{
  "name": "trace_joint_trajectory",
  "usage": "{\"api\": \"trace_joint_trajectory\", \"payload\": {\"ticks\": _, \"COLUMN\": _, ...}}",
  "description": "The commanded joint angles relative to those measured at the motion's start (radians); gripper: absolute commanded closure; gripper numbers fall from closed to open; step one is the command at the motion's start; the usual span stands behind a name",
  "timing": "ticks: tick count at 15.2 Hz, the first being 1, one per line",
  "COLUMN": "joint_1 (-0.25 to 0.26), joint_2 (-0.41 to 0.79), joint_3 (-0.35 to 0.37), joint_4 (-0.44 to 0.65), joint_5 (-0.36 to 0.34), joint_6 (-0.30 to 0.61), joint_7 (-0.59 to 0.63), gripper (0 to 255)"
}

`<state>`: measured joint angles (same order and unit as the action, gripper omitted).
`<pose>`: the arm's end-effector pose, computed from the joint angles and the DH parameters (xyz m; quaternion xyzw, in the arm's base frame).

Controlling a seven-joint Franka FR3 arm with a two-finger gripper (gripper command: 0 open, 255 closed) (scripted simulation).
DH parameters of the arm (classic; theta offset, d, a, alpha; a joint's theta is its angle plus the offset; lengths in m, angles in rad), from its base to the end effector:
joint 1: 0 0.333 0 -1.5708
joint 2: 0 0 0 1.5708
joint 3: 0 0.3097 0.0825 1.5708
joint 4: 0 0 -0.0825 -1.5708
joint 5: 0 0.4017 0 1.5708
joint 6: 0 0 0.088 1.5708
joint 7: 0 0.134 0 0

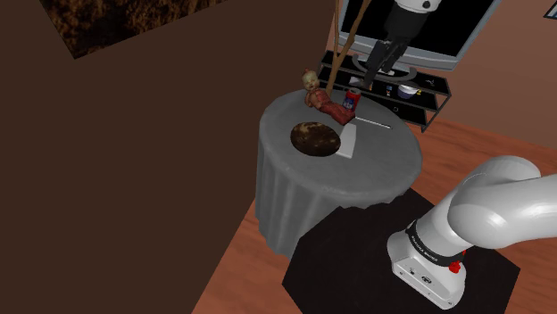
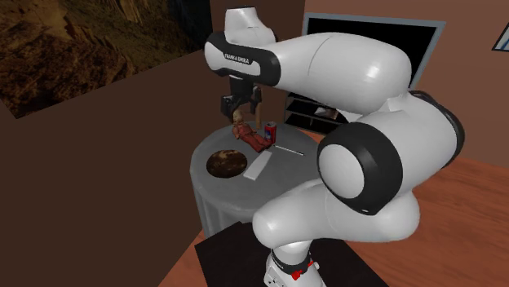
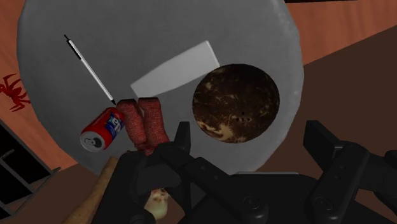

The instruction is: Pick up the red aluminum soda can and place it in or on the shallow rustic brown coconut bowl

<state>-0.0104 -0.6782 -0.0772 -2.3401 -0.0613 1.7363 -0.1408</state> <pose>0.3734 -0.0438 0.5435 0.9986 0.0381 0.0357 0.0100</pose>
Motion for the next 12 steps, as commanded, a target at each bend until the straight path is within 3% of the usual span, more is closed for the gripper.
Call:
{"api": "trace_joint_trajectory", "payload": {"ticks": 1, "joint_1": -0.008, "joint_2": 0.049, "joint_3": -0.033, "joint_4": 0.002, "joint_5": -0.014, "joint_6": 0.044, "joint_7": -0.038, "gripper": 0}}
{"api": "trace_joint_trajectory", "payload": {"ticks": 12, "joint_1": -0.037, "joint_2": 0.378, "joint_3": -0.206, "joint_4": 0.098, "joint_5": -0.023, "joint_6": 0.256, "joint_7": -0.255, "gripper": 0}}
